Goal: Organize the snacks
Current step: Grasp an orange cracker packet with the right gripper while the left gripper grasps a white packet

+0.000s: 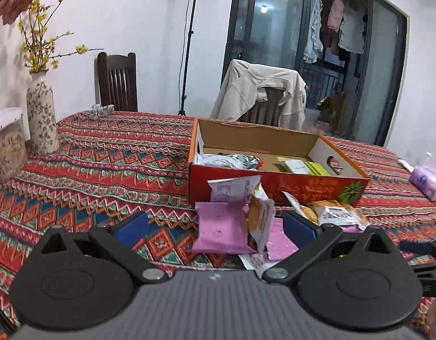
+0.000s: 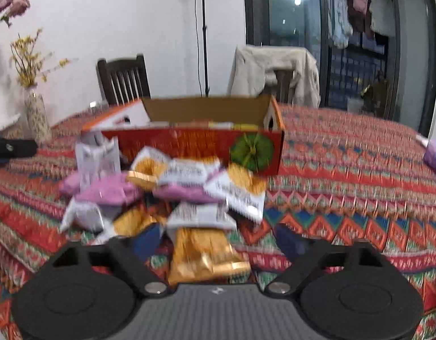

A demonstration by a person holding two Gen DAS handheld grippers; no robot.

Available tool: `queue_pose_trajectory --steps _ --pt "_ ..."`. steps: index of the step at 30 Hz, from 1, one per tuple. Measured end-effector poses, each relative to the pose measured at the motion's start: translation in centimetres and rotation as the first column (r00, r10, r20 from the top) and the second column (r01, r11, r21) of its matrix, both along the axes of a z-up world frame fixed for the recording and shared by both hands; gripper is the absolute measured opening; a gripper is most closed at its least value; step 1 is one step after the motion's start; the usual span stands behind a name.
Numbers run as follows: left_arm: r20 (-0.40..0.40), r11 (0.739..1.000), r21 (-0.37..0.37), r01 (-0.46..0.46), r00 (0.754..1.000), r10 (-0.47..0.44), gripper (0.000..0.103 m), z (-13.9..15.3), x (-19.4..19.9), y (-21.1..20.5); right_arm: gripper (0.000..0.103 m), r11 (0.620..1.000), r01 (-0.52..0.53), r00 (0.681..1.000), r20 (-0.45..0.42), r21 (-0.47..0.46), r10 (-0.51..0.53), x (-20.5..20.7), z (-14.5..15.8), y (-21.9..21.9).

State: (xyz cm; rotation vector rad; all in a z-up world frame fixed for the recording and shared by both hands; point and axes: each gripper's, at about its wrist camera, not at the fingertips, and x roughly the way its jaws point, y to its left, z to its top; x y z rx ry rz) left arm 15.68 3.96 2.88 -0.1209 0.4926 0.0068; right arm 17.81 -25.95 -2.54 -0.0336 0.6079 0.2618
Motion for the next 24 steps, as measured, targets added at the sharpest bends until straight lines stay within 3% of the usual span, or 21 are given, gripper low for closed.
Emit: queue_pose_trajectory --steps 1,3,6,9,17,24 --pt "0.005 1.0 -0.001 -0.004 1.0 0.004 0.103 0.0 -0.2 0.0 0.068 1.0 0.003 1.0 -0.009 0.003 -0.003 0.2 -0.2 -0.1" --pt "-0.008 1.0 -0.003 -0.005 1.0 0.005 0.103 -0.2 -0.2 -0.2 0.068 1.0 -0.005 1.0 -0.026 0.016 0.005 0.8 -0.6 0.1" --pt "-0.053 1.0 0.015 0.012 0.999 -0.011 0.103 -1.0 0.1 -1.1 0.054 1.0 -0.024 0.997 -0.077 -0.003 0.023 1.5 -1.6 0.8" --pt "-0.081 0.998 0.044 0.033 0.996 -0.03 0.103 -2.2 0.4 -1.8 0.041 0.999 -0.015 0.999 -0.044 -0.033 0.014 0.7 -1.7 1.1" --pt "-0.156 0.997 0.02 0.077 0.985 -0.073 0.103 -4.5 2.3 -4.2 0.04 0.998 0.052 0.995 0.08 0.044 -0.055 -2.5 0.6 -1.0" --pt "-0.22 0.999 0.012 0.035 0.975 -0.031 0.103 -6.1 4.8 -7.3 0.04 0.993 0.106 0.99 0.091 0.06 -0.111 -2.7 0.5 -2.5"
